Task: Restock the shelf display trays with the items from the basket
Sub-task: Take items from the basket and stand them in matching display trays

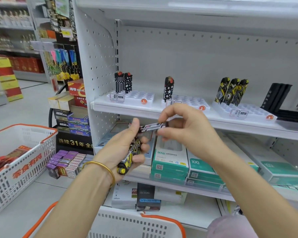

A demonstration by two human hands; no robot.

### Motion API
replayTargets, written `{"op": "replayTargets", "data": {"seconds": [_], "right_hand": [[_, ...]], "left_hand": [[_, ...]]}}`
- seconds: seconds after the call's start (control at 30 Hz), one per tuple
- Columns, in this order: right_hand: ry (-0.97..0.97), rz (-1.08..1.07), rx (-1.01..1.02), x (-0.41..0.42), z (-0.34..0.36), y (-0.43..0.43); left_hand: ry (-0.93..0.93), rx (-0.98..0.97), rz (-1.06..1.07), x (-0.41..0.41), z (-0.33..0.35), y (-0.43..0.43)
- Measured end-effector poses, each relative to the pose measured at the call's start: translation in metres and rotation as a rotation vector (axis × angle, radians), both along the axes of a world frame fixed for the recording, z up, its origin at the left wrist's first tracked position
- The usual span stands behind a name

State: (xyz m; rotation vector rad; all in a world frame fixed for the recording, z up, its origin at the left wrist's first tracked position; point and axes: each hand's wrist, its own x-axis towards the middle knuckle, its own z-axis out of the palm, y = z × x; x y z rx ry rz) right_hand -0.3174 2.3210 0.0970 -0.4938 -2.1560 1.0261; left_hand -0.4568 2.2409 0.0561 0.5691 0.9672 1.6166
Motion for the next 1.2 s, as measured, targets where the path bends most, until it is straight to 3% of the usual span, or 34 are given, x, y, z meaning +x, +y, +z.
{"op": "replayTargets", "data": {"seconds": [0.1, 0.3, 0.47, 0.67, 0.9, 1.2], "right_hand": [[-0.056, -0.005, 0.065, -0.003, -0.01, -0.007], [-0.068, 0.034, -0.173, -0.009, -0.012, -0.005], [-0.215, 0.093, -0.202, -0.017, -0.011, -0.006], [-0.061, 0.197, -0.35, -0.028, 0.008, -0.006], [0.146, -0.037, 0.039, -0.092, 0.063, 0.013], [-0.032, -0.2, 0.354, -0.157, 0.067, 0.052]], "left_hand": [[0.012, 0.039, 0.065, -0.002, -0.002, -0.001], [0.117, 0.099, 0.144, -0.006, -0.004, -0.001], [0.272, 0.046, 0.183, -0.008, -0.004, -0.002], [0.069, -0.037, 0.183, -0.019, 0.002, -0.002], [0.01, -0.002, 0.164, -0.029, 0.006, -0.006], [0.027, 0.048, 0.157, -0.038, 0.002, -0.008]]}}
